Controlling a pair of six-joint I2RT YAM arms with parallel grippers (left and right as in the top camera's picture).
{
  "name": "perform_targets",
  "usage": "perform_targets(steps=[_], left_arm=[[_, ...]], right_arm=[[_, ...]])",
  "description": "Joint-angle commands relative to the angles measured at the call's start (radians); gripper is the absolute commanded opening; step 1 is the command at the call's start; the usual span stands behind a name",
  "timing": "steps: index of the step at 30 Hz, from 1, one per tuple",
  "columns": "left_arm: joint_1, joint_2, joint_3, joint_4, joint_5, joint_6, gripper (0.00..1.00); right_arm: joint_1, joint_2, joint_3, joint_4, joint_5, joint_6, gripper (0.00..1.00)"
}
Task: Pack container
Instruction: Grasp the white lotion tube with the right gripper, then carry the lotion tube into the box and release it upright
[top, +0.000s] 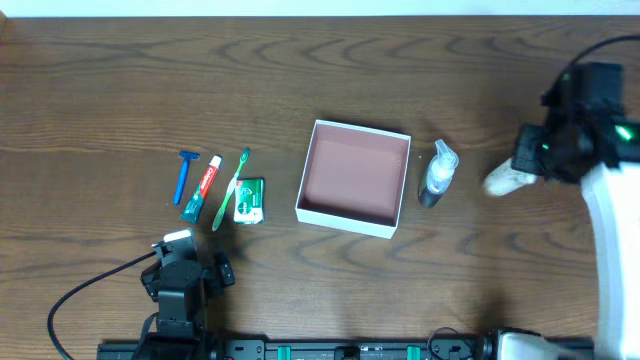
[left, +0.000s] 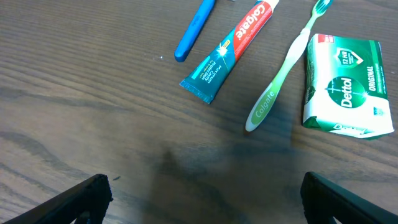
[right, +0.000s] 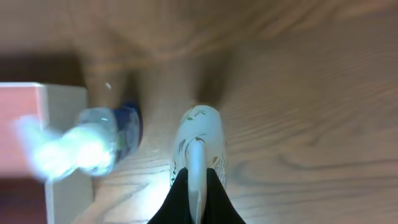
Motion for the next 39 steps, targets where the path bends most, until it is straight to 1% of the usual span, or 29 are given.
perform_targets(steps=[1,5,7,9,13,19,21,23,29,35,36,38,39], left_arm=[[0.006,-0.006,-0.013,0.000,-0.008,0.003,0.98],[0.006,-0.006,-0.013,0.000,-0.008,0.003,0.98],[0.006,-0.006,-0.013,0.000,-0.008,0.003,0.98],[0.006,-0.006,-0.013,0.000,-0.008,0.003,0.98],[0.006,-0.006,-0.013,0.000,-0.008,0.003,0.98],[0.006,-0.006,-0.013,0.000,-0.008,0.003,0.98],[0.006,-0.006,-0.013,0.000,-0.008,0.003,0.98],[0.006,-0.006,-0.013,0.000,-0.008,0.003,0.98],[0.006,-0.006,-0.013,0.000,-0.008,0.003,0.98],[0.006,-0.006,-0.013,0.000,-0.008,0.003,0.98],[0.006,-0.006,-0.013,0.000,-0.008,0.003,0.98],[0.006,-0.006,-0.013,0.000,-0.008,0.003,0.98],[0.006,-0.006,-0.013,0.000,-0.008,0.003,0.98]], right_arm=[[0.026,-0.175,0.126,0.005,0.023,0.017,0.01],[0.111,-0.311,0.162,0.049,-0.086,0.013,0.01],[0.156,-0.342,0.162,0.064,-0.150,0.013,0.01],[0.213,-0.348,0.159,0.076,-0.201,0.024,0.01],[0.333,-0.308,0.133,0.115,-0.210,0.067,0.01],[0.505,-0.111,0.111,0.198,-0.166,0.085,0.01],[0.540,-0.023,0.111,0.213,-0.089,0.087,0.01],[0.552,0.063,0.111,0.215,-0.011,0.109,0.01],[0.552,0.280,0.111,0.244,0.040,0.111,0.01],[0.552,0.382,0.111,0.269,0.058,0.111,0.01],[0.552,0.390,0.111,0.269,0.058,0.111,0.05],[0.552,0.404,0.111,0.266,0.058,0.111,0.16],[0.552,0.404,0.111,0.267,0.057,0.111,0.25]])
